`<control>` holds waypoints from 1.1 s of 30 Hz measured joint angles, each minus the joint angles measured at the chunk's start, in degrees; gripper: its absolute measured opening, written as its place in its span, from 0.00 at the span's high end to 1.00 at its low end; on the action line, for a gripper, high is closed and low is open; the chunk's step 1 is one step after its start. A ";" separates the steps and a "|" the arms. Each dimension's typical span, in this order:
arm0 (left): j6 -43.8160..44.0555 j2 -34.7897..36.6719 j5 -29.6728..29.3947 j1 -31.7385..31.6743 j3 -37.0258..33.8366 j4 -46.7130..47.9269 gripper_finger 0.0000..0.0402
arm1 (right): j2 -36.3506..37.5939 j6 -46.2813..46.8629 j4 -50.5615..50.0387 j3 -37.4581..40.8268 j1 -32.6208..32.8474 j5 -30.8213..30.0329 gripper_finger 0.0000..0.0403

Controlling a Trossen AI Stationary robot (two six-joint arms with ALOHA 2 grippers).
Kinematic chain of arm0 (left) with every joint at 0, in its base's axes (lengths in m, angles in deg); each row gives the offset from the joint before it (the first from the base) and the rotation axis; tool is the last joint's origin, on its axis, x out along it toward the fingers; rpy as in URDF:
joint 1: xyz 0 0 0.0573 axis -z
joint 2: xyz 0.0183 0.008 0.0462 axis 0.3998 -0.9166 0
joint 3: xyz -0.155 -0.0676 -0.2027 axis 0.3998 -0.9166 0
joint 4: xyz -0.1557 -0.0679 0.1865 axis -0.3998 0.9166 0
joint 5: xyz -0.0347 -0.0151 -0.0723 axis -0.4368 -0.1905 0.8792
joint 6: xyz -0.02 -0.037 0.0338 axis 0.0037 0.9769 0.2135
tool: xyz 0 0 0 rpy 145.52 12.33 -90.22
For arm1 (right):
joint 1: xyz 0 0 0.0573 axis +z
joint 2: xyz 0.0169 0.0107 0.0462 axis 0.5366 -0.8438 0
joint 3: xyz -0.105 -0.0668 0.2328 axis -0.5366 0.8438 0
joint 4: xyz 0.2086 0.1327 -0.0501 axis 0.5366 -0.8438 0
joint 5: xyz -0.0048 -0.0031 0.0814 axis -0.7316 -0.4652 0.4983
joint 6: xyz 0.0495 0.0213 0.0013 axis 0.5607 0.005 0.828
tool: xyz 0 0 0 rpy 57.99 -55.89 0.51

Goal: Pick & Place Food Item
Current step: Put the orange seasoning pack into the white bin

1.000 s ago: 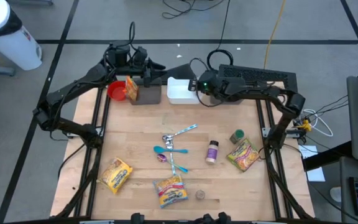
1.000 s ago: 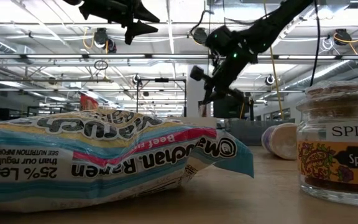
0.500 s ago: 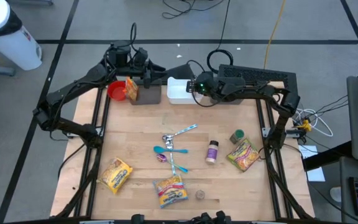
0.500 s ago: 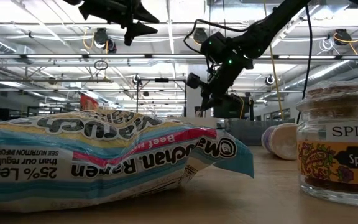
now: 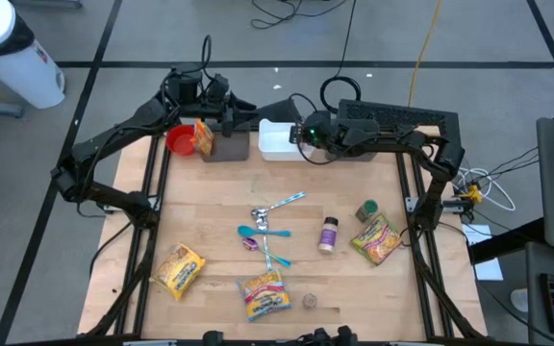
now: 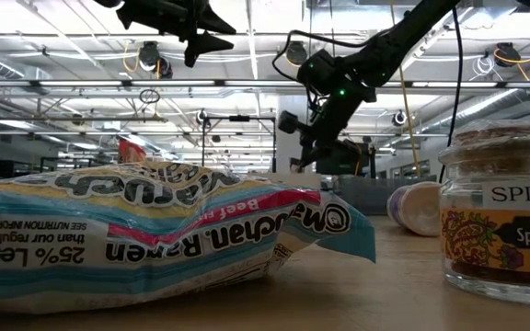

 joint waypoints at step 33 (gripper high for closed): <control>0.02 0.00 -0.37 0.01 0.00 -0.07 0.58 | 2.67 -1.51 -2.79 0.04 -1.90 -1.36 1.00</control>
